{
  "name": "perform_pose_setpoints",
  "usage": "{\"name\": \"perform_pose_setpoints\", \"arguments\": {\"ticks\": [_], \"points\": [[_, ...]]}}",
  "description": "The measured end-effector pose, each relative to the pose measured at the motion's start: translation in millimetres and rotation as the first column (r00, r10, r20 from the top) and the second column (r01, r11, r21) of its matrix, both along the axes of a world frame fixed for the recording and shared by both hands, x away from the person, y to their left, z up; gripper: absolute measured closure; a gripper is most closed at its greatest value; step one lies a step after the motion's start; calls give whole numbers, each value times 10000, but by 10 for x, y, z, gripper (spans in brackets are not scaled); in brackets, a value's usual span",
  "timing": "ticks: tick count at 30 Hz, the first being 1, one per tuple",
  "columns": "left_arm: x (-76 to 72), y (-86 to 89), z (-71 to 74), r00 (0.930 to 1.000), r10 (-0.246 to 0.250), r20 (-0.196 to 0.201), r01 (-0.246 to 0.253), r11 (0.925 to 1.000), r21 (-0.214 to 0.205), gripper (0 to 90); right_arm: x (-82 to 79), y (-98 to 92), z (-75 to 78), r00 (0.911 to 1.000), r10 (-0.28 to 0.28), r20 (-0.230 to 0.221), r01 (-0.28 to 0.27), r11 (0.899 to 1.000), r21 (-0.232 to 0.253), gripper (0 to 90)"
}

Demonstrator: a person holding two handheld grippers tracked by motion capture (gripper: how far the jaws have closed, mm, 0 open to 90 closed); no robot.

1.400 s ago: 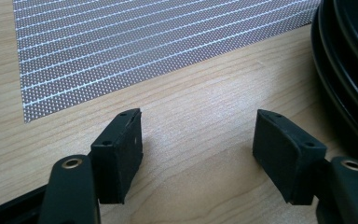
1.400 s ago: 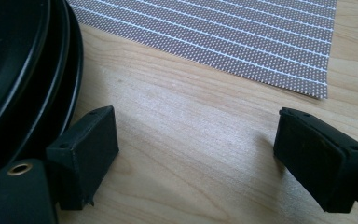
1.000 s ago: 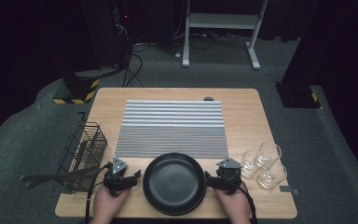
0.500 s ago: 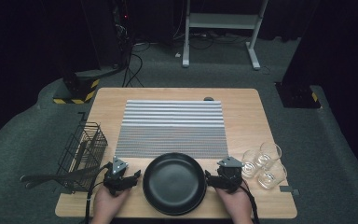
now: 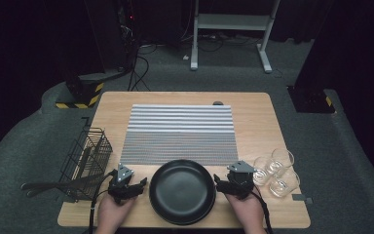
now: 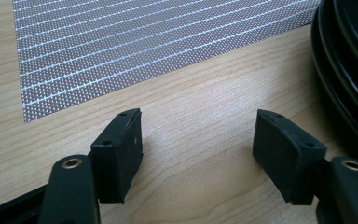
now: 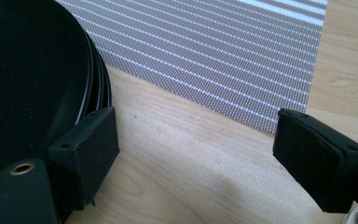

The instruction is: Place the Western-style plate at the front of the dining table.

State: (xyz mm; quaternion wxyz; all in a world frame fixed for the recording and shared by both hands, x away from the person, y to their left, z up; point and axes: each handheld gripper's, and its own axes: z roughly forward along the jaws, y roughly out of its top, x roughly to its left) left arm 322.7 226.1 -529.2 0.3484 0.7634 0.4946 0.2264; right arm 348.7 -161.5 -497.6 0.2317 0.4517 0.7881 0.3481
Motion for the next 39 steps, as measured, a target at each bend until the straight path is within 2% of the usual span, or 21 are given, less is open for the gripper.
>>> {"name": "perform_pose_setpoints", "arguments": {"ticks": [6, 17, 28, 33, 39], "points": [[0, 0, 0, 10000, -4, -2, 4, 10000, -1, 334, 4, 16, 78, 9996, 172, 214, -173, 9998, 87, 144], [-1, 0, 1, 10000, -14, -4, 14, 10000, 22, 334, 40, 66, 196, 9977, 663, 118, -668, 9969, 422, 156], [-1, -2, -1, 10000, -11, 22, 11, 10000, 13, 334, 108, 156, 228, 9899, 1416, -72, -1404, 9857, 929, 164], [-2, -2, -1, 10000, -5, 20, 5, 10000, 7, 335, 115, 175, 219, 9877, 1558, -150, -1535, 9829, 1017, 163], [-2, -2, -1, 10000, 2, 18, -2, 10000, 1, 335, 103, 162, 217, 9843, 1747, -253, -1699, 9763, 1343, 156]]}}
